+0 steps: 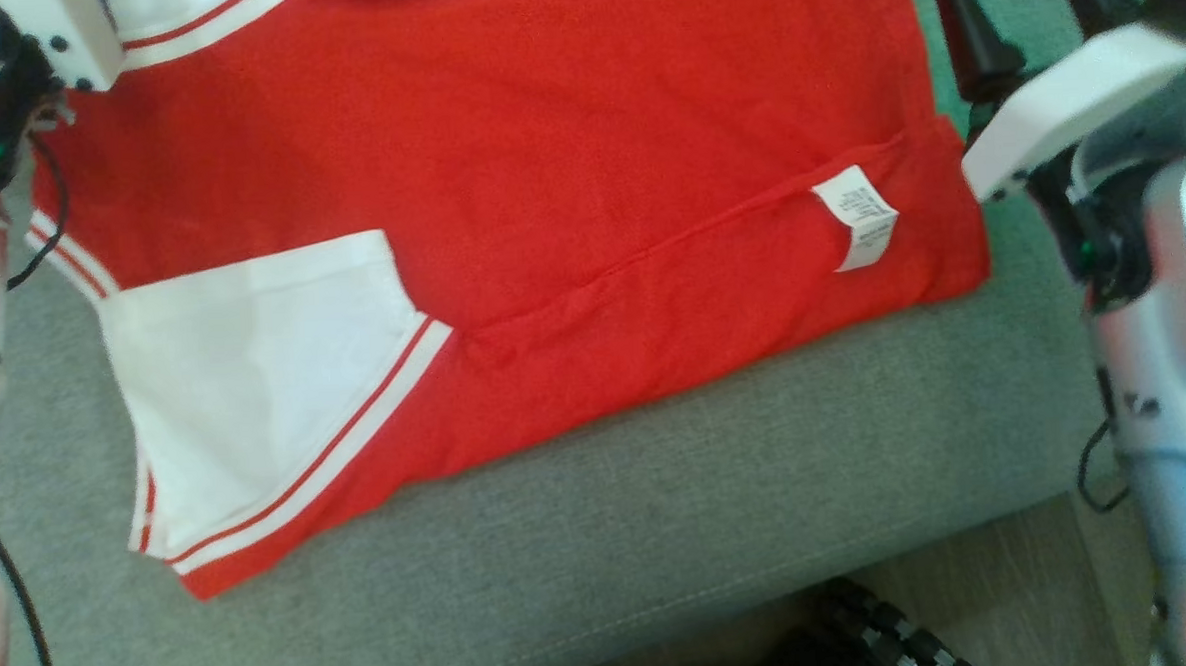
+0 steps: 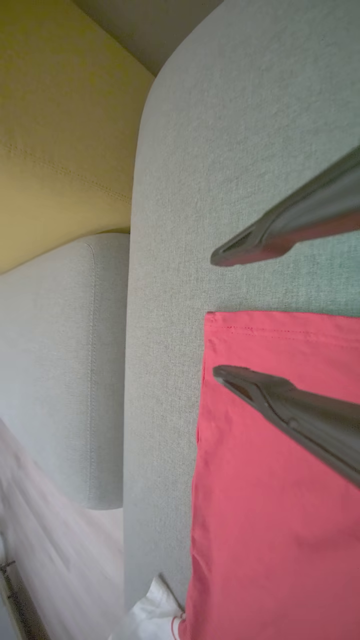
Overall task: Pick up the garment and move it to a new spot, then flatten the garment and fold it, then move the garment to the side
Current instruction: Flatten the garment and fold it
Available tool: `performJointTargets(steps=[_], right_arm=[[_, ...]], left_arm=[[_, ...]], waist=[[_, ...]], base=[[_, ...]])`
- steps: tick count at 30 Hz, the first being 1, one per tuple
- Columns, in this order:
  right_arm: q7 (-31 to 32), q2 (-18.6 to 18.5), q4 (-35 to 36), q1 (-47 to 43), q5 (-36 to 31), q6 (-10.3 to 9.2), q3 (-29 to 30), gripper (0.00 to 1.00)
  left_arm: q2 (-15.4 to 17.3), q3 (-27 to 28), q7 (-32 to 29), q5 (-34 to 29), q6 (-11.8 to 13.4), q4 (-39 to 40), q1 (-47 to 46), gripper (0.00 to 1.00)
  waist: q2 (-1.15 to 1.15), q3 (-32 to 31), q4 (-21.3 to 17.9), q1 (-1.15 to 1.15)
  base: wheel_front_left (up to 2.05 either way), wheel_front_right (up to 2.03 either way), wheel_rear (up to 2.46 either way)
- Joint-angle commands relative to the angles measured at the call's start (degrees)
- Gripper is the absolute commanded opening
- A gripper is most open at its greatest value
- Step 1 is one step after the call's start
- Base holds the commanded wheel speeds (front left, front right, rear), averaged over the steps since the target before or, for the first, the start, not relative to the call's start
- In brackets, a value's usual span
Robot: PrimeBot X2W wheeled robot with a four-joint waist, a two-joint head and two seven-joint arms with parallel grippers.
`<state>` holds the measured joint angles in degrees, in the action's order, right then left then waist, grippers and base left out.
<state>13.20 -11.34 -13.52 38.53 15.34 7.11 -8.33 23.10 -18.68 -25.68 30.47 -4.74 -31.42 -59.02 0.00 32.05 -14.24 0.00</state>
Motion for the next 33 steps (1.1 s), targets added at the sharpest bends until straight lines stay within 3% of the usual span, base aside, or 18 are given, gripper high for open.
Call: performJointTargets(steps=[1, 12, 23, 24, 25, 28, 29, 33], right_arm=[[0.9, -1.0, 0.7, 1.3, -0.6, 0.37, -0.6, 1.00], [8.7, -5.4, -14.8, 13.5, 0.2, 0.37, -5.3, 1.00], [10.9, -6.8, -26.9, 19.6, 0.7, 0.37, -7.7, 1.00], [10.7, -6.7, -27.6, 19.8, 0.8, 0.37, -7.9, 0.84], [10.5, -6.6, -28.2, 20.1, 1.0, 0.37, -8.2, 0.76], [9.8, -6.5, -29.8, 20.9, 1.6, 0.37, -9.2, 0.56], [9.8, -6.5, -29.8, 20.9, 1.6, 0.37, -9.2, 0.56], [8.7, -6.1, -31.8, 22.1, 2.0, 0.37, -10.3, 0.33]], left_arm=[[1.9, 1.3, 0.5, 0.3, -0.4, 2.5, -2.8, 0.00], [-0.2, -0.8, 3.4, 1.6, -1.5, 6.5, -2.4, 0.00], [-1.6, -2.5, 5.0, 2.6, -2.0, 8.3, -1.9, 0.00], [-1.6, -2.6, 5.1, 2.7, -2.0, 8.3, -1.9, 0.00], [-1.6, -2.7, 5.2, 2.7, -2.0, 8.4, -1.9, 0.00], [-1.5, -2.9, 5.4, 3.0, -2.1, 8.4, -2.0, 0.00], [-1.5, -2.9, 5.4, 3.0, -2.1, 8.4, -2.0, 0.00], [-1.3, -3.0, 5.5, 3.3, -2.1, 8.3, -2.2, 0.00]], waist=[[0.00, -0.3, 1.1, 0.00], [0.00, 0.3, 6.3, 0.00], [0.00, 0.8, 8.2, 0.00], [0.00, 0.8, 8.2, 0.00], [0.00, 0.8, 8.3, 0.00], [0.00, 0.8, 8.3, 0.00], [0.00, 0.8, 8.3, 0.00], [0.00, 0.9, 8.4, 0.00]], base=[[0.00, 0.00, 0.00], [0.00, 0.00, 0.00], [0.00, 0.00, 0.00], [0.00, 0.00, 0.00], [0.00, 0.00, 0.00], [0.00, 0.00, 0.00], [0.00, 0.00, 0.00], [0.00, 0.00, 0.00]])
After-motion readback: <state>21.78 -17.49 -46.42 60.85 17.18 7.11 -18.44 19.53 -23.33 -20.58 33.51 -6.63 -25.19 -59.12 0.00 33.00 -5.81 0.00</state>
